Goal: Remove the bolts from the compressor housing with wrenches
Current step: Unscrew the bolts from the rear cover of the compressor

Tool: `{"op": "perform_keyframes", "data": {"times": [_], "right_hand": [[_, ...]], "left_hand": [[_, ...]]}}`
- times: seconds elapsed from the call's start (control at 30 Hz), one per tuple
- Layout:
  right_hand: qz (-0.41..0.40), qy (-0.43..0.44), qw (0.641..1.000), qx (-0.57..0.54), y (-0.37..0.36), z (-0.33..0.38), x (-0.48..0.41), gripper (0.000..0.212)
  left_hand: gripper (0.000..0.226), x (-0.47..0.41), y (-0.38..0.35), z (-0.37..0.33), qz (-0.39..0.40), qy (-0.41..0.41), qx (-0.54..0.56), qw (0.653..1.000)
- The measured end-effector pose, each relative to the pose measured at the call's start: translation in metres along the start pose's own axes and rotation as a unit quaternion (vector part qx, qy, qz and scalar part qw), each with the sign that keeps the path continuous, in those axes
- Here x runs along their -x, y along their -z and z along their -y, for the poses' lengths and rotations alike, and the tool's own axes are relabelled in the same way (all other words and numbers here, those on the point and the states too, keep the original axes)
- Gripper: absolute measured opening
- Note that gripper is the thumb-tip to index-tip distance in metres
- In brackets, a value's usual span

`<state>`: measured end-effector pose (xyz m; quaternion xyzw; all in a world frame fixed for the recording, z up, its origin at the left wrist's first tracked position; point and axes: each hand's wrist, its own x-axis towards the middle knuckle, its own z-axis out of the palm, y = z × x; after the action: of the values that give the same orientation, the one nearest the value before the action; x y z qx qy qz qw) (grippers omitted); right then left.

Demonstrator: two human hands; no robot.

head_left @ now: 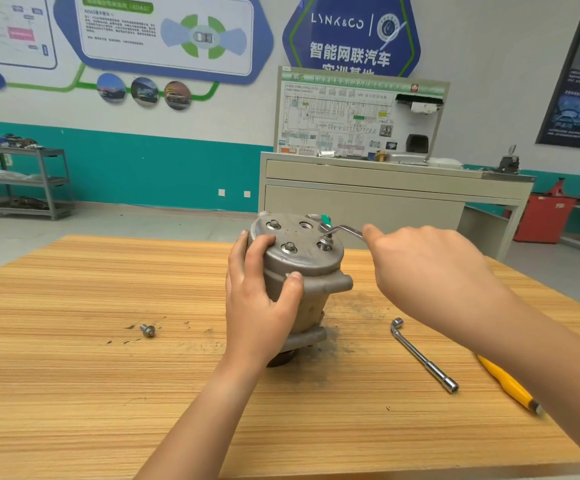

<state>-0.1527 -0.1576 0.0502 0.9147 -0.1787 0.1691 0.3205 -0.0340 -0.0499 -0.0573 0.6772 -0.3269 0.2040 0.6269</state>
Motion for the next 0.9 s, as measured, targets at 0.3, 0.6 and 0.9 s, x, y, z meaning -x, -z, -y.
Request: {"op": "perform_keyframes", "data": {"times": [0.3, 0.6, 0.9], "right_hand": [[0.002, 0.020, 1.000, -0.012, -0.004, 0.002, 0.008, 0.030], [-0.030, -0.015, 0.994, -0.099, 0.001, -0.009, 0.012, 0.028], [0.011, -0.012, 0.999, -0.038, 0.011, 0.007, 0.008, 0.030]], "left_hand": [[0.052, 0.000, 0.000, 0.001, 0.001, 0.003, 0.004, 1.000], [0.044, 0.003, 0.002, 0.000, -0.006, 0.010, 0.011, 1.000], [0.055, 0.004, 0.001, -0.002, -0.016, 0.011, 0.012, 1.000]]}}
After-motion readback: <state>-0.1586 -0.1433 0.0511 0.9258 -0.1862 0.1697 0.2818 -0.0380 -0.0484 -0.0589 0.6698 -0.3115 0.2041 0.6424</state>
